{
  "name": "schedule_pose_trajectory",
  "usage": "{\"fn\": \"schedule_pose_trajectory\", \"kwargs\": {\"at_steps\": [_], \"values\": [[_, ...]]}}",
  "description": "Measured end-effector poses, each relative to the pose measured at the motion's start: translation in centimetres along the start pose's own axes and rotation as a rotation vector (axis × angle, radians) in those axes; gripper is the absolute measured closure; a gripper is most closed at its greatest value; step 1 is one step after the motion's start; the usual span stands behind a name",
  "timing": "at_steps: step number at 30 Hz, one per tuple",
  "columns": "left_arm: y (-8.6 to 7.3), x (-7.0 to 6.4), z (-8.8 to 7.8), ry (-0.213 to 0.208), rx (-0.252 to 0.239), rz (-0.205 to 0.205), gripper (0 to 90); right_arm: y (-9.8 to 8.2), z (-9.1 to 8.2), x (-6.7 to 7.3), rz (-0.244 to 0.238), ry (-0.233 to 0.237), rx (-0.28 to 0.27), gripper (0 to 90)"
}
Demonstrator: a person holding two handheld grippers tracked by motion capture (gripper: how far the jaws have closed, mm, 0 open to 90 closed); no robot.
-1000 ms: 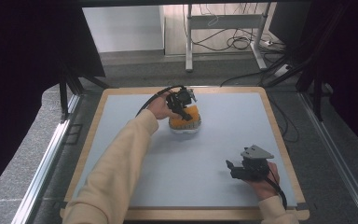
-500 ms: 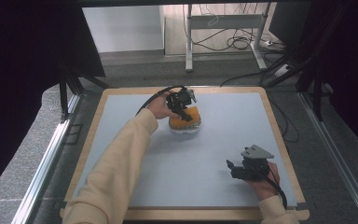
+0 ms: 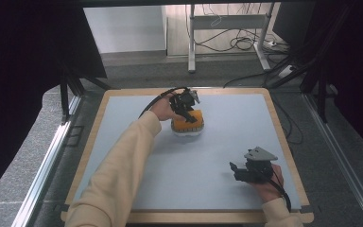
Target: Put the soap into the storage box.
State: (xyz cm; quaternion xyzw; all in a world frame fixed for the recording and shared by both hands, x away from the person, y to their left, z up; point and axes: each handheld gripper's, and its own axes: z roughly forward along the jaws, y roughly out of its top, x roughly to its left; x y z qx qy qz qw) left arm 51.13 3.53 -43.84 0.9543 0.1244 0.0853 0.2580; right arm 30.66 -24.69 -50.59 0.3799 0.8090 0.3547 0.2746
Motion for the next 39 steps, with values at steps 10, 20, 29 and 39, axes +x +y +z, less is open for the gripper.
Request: {"fn": "schedule_pose_trajectory", "kwargs": {"at_steps": [10,20,29,39], "values": [[0.0,-0.1,-1.8,0.095,-0.052,-0.027,32.7,0.1,0.0,0.1,-0.002,0.000,-0.002,14.9],[-1.4,-0.7,-3.0,0.109,-0.098,-0.076,28.9,0.1,0.1,0.1,-0.003,-0.009,-0.012,15.0],[-2.2,-1.5,-3.9,0.102,-0.110,-0.103,29.6,0.1,0.1,0.1,-0.003,-0.007,-0.012,15.0],[-2.8,-3.1,-4.5,0.085,-0.122,-0.112,28.8,0.1,0.3,0.1,-0.005,-0.007,-0.010,15.0]]}}
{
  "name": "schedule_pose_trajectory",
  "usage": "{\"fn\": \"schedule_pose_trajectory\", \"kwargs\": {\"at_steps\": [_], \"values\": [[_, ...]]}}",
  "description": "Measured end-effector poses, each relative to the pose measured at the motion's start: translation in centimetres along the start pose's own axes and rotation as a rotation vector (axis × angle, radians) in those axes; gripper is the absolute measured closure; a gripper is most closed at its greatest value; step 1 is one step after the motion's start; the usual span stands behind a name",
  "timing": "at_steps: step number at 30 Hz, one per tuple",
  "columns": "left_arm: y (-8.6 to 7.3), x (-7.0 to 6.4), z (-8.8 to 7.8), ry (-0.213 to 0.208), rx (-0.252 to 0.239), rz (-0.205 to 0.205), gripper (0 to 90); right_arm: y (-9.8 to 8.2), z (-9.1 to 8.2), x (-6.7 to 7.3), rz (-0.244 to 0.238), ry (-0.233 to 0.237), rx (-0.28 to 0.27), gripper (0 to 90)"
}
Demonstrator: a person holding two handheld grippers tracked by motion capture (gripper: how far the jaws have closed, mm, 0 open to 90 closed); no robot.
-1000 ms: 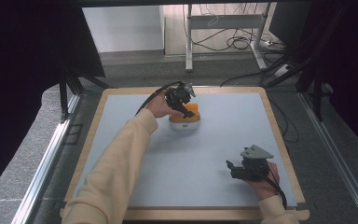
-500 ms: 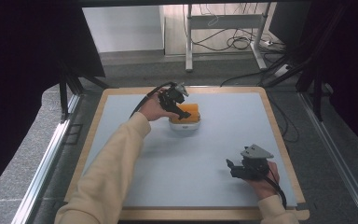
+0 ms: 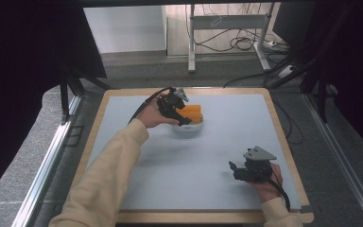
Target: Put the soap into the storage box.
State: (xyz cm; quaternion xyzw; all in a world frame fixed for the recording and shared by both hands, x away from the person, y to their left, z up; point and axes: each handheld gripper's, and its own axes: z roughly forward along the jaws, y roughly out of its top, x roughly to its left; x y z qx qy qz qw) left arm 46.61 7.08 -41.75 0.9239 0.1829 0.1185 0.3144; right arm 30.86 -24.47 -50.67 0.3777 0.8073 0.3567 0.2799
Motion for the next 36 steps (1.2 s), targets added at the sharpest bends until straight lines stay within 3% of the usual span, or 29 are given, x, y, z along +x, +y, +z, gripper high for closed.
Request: {"fn": "schedule_pose_trajectory", "kwargs": {"at_steps": [4,14,20,27,32,33,36], "values": [[-0.3,-0.6,-0.3,-0.009,0.001,-0.010,28.6,-0.1,-0.1,-0.2,0.005,-0.003,-0.006,15.0],[-1.0,-2.2,-1.1,0.015,-0.007,-0.029,29.1,-0.3,-0.2,-0.3,0.010,-0.012,-0.008,15.4],[-2.2,-4.0,-2.0,0.026,-0.033,-0.052,29.1,-0.6,-0.8,-0.1,0.004,-0.023,-0.004,15.4],[-4.6,-6.3,-3.1,0.038,-0.056,-0.086,28.6,-0.6,-1.4,0.0,0.006,-0.039,-0.005,15.4],[-6.9,-7.8,-4.0,0.067,-0.075,-0.145,28.6,-0.6,-1.2,0.2,0.001,-0.036,0.002,15.4],[-7.9,-8.5,-4.3,0.084,-0.073,-0.157,28.3,-0.5,-1.2,0.2,-0.001,-0.033,0.003,15.4],[-9.1,-9.2,-4.7,0.087,-0.073,-0.169,27.8,-0.5,-1.1,0.3,-0.002,-0.029,0.004,15.4]]}}
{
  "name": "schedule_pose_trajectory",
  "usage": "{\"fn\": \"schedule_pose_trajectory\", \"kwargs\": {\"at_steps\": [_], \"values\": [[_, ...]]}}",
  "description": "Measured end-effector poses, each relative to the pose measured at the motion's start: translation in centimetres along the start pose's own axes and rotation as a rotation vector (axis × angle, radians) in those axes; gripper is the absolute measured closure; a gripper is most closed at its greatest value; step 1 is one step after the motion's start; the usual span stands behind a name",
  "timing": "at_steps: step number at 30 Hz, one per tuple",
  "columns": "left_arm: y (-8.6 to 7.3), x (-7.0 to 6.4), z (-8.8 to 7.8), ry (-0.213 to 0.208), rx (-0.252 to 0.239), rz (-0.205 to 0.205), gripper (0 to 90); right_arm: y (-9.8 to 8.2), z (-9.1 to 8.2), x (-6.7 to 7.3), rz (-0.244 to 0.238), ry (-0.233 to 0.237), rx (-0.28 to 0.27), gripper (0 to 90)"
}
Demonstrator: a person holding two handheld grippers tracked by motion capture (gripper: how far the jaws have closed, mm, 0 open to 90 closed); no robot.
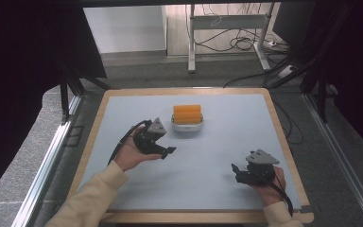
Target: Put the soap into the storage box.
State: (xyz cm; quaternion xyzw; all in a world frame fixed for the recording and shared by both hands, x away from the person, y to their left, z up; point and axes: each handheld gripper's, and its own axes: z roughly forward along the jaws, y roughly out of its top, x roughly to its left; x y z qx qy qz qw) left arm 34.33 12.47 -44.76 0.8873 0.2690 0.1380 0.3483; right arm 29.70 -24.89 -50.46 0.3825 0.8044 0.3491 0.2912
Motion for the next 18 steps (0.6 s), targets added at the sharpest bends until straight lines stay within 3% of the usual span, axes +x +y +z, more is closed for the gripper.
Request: {"fn": "schedule_pose_trajectory", "kwargs": {"at_steps": [3,6,9,15,18], "values": [[-2.1,-0.8,-1.3,0.014,0.000,-0.025,27.3,0.2,0.3,0.2,-0.006,0.015,0.002,15.4],[-3.0,-1.2,-1.9,0.017,-0.007,-0.038,26.8,0.2,0.5,0.3,-0.008,0.021,0.006,15.4],[-5.1,-1.7,-2.5,0.024,-0.015,-0.075,26.6,0.3,0.7,0.4,-0.013,0.026,0.010,15.4],[-7.2,-1.5,-3.0,0.041,-0.025,-0.134,25.9,0.4,0.9,0.5,-0.022,0.029,0.016,15.4],[-7.5,-1.4,-3.2,0.033,-0.037,-0.151,25.9,0.5,0.9,0.6,-0.020,0.028,0.014,15.4]]}}
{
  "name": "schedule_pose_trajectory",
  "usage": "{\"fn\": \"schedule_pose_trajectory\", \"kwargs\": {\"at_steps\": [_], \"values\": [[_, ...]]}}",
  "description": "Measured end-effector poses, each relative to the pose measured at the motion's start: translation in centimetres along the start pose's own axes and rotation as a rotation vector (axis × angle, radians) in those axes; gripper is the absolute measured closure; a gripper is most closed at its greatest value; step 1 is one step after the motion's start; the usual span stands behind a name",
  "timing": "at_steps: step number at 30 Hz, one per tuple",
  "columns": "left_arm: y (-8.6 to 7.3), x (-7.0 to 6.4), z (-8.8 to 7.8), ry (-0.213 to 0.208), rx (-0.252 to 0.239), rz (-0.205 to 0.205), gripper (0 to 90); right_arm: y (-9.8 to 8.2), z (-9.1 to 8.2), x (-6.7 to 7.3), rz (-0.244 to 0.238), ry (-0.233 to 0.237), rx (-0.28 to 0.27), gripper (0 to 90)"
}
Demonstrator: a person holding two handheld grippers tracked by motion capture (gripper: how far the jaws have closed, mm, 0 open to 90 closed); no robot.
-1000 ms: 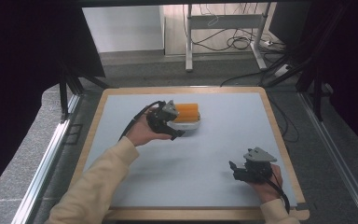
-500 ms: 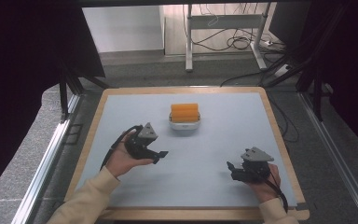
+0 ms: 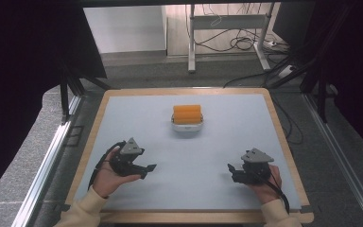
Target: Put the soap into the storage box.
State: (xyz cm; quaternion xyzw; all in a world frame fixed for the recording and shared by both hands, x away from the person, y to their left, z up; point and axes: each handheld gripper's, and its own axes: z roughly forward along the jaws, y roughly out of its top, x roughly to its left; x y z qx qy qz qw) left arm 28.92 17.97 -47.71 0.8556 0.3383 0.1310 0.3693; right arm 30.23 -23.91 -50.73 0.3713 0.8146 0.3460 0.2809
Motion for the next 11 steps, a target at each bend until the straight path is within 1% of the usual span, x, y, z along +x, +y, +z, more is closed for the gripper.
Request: {"fn": "schedule_pose_trajectory", "kwargs": {"at_steps": [1,3,8,11], "values": [[0.14,0.18,-0.07,-0.002,-0.008,-0.009,25.9,-0.04,-0.04,-0.06,-0.001,-0.003,0.000,15.4],[0.35,0.22,0.03,0.000,-0.015,-0.011,25.9,-0.06,0.00,-0.11,0.004,-0.005,0.001,15.4],[0.35,0.22,0.29,0.001,-0.010,-0.003,24.4,-0.10,0.05,-0.09,-0.004,-0.006,0.005,15.4],[0.25,0.38,0.26,0.021,-0.027,-0.008,24.3,-0.11,0.04,-0.10,-0.005,-0.006,0.005,15.4]]}}
